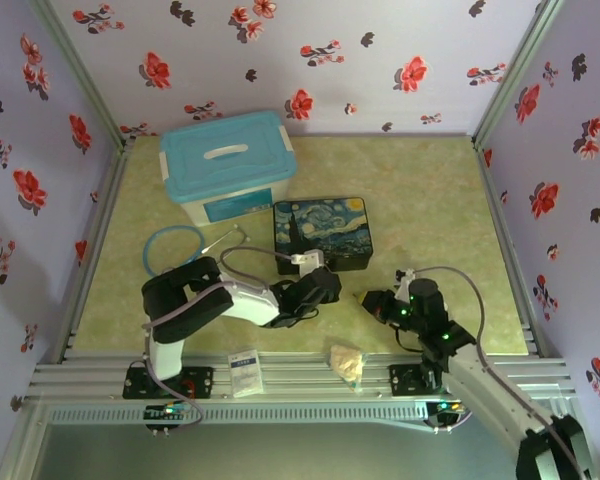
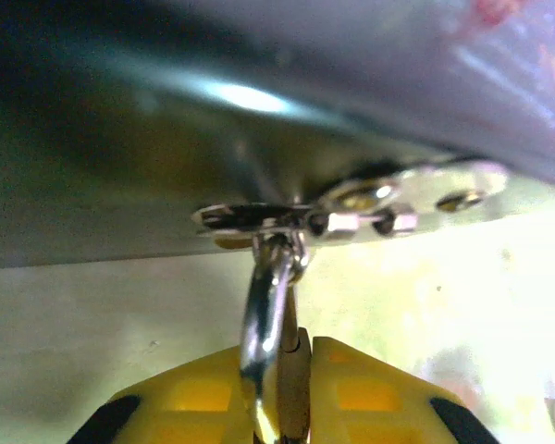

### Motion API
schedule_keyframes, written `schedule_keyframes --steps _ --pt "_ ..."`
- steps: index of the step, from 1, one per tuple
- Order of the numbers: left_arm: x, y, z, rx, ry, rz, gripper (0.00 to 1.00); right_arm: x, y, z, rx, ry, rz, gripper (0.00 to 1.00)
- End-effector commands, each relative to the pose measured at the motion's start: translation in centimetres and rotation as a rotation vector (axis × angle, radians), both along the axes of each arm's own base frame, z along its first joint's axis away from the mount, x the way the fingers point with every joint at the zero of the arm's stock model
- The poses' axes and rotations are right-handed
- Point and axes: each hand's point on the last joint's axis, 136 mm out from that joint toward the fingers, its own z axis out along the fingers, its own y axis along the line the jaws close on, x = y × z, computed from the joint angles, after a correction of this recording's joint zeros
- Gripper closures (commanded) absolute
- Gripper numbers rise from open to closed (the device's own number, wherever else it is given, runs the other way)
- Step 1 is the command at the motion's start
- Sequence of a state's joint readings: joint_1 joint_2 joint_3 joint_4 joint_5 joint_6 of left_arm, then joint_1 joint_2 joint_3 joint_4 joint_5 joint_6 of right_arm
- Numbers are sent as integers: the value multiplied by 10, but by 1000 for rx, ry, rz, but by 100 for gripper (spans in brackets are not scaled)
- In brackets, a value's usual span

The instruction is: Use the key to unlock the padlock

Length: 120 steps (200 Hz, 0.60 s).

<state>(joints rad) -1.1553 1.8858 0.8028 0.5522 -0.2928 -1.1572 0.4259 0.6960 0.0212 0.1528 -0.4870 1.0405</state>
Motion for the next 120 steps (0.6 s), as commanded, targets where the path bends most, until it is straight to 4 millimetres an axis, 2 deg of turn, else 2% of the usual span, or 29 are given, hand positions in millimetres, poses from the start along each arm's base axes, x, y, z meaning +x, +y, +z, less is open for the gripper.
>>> schedule_keyframes --steps 1,25,73,120 --pt "-1 -3 11 -147 69 4 95 13 15 28 111 -93 40 100" --pt "-1 -3 16 -230 86 9 97 18 19 38 144 -119 69 100" --pt "-1 0 23 -304 99 27 99 25 12 39 175 -120 108 100" --pt "1 0 32 -356 112 43 100 32 17 50 226 -152 120 100"
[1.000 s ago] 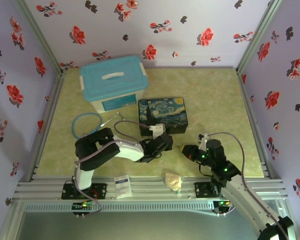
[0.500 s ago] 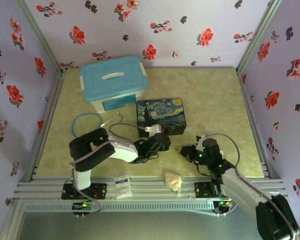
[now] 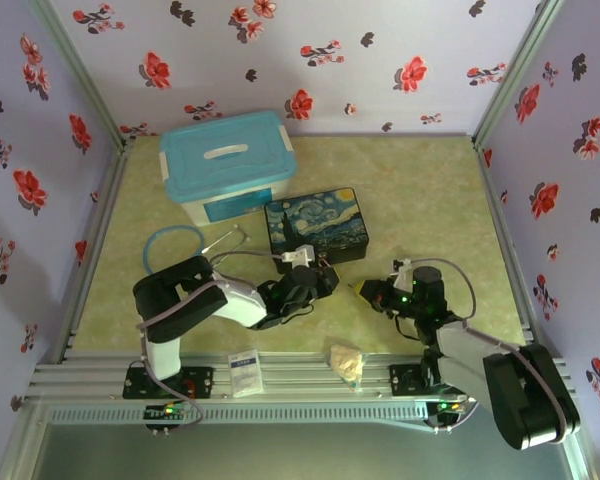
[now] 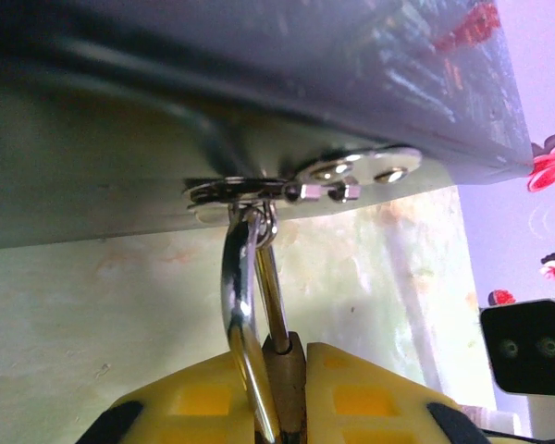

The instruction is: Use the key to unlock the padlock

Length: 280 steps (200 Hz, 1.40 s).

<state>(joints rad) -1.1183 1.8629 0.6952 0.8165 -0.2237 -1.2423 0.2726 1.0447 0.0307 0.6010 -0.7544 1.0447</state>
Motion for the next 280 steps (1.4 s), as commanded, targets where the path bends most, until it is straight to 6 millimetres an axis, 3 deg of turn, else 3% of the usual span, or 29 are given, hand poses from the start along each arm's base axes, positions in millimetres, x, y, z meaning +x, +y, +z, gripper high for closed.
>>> schedule_keyframes --steps 1,58,134,198,280 --pt "-4 -2 8 -132 101 15 100 8 8 27 58 -105 40 100" --pt "-2 1 21 -145 100 27 100 17 10 17 43 -71 42 100" --pt "2 0 29 -156 99 40 100 29 18 27 109 -93 57 100" --pt "6 -1 47 -186 68 39 100 30 22 19 103 -75 68 100" --pt "10 4 54 -178 55 53 100 26 23 15 94 -60 77 100"
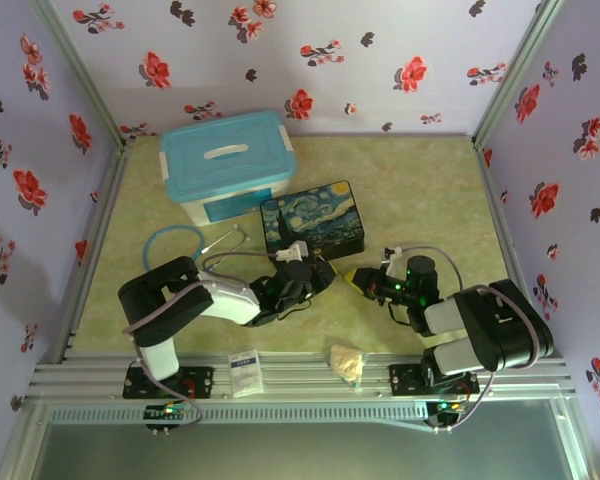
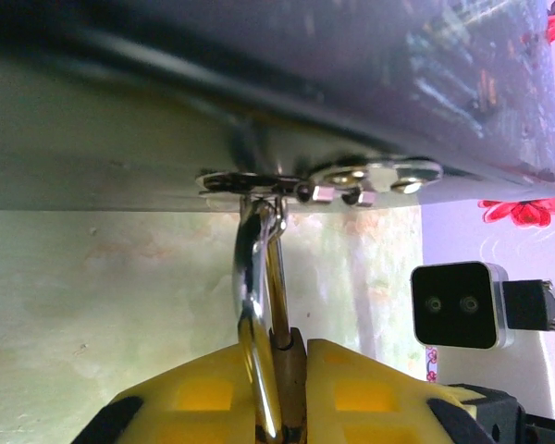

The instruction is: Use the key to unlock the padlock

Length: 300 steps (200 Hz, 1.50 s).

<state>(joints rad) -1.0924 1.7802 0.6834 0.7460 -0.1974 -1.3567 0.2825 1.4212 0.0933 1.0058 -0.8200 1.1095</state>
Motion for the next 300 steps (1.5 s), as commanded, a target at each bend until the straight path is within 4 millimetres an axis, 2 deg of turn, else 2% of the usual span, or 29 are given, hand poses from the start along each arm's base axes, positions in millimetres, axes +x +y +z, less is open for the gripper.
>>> schedule_keyframes --steps 1,67,166,219,264,300 --pt "7 -6 37 -104 -36 10 100 1 5 11 16 -39 28 100" --pt "9 -12 40 -133 -31 8 100 -1 14 11 13 -46 62 100" --pt "17 -7 49 -121 -53 25 100 -5 12 1 -11 -21 58 100" --pt "14 -17 49 -191 -20 11 100 2 15 4 9 -26 57 100" --pt "15 -16 53 -192 -30 14 100 4 17 -6 28 -2 54 100" --pt "18 -14 48 -177 -30 25 100 6 18 -12 50 13 50 100"
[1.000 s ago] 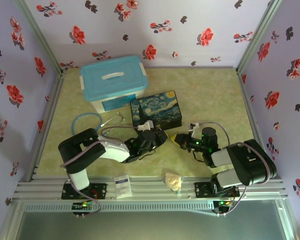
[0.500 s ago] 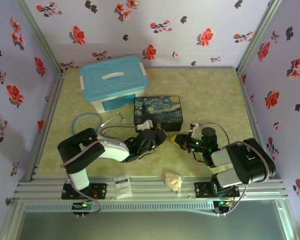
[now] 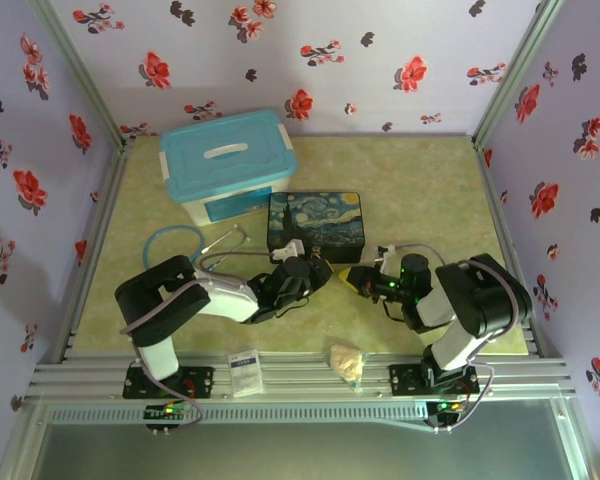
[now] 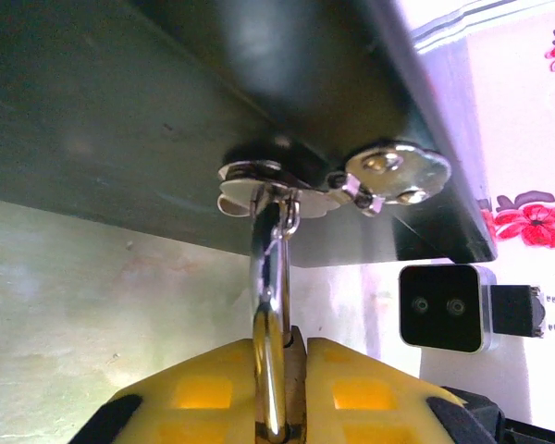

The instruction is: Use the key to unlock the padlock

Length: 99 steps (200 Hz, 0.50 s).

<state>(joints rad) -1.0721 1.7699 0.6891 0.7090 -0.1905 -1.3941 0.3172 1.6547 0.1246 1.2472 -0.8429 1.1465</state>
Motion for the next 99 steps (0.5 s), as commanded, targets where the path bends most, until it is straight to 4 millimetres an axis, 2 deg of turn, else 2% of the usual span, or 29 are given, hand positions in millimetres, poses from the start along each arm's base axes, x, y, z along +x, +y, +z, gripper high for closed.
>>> schedule_keyframes --steps 1,40,99 --pt "12 -20 50 -171 -71 -2 100 0 3 -3 16 16 4 100" --pt "21 -14 51 -160 -82 15 100 -7 1 -11 14 31 2 100" --pt "27 -17 55 -171 -86 23 100 -6 0 -9 16 27 -2 100"
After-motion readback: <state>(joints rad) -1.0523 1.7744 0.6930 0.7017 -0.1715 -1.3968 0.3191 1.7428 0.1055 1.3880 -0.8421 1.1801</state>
